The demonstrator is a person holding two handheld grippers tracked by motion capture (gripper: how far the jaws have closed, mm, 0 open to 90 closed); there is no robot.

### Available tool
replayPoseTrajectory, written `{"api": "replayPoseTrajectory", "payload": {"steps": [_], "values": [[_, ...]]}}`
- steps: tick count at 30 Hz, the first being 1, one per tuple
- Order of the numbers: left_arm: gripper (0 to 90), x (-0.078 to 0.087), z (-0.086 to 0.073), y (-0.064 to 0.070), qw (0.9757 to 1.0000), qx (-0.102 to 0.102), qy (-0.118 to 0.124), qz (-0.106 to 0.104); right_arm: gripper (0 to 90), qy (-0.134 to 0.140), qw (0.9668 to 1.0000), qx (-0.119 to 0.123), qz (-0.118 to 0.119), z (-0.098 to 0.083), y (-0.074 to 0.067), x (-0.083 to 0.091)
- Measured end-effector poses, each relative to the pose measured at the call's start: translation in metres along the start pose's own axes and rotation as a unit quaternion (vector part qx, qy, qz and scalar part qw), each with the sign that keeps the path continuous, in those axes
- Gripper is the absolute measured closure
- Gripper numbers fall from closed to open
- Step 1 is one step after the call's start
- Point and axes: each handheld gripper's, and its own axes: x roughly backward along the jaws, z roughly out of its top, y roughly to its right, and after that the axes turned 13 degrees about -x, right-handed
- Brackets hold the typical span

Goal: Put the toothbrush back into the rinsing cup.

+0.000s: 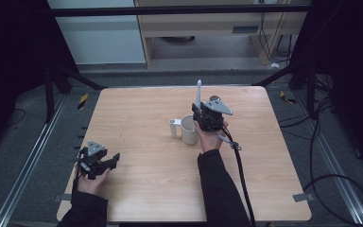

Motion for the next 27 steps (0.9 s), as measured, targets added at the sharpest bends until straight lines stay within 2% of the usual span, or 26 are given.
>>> {"api": "replayPoseTrajectory", "payload": {"steps": [7, 13, 27], "values": [[42.6, 0.0, 0.0, 0.0, 1.0, -0.001, 0.0, 0.0, 67.6, -0.026, 0.9996, 0.003, -0.006, -0.005, 0.0, -0.003], [42.7, 0.0, 0.0, 0.0, 1.0, -0.001, 0.0, 0.0, 67.5, -0.032, 0.9994, 0.004, -0.01, -0.01, 0.003, -0.002], [42.6, 0.0, 0.0, 0.0, 1.0, -0.002, 0.0, 0.001, 67.0, -0.068, 0.9976, 0.007, -0.014, -0.016, 0.007, -0.002]]}}
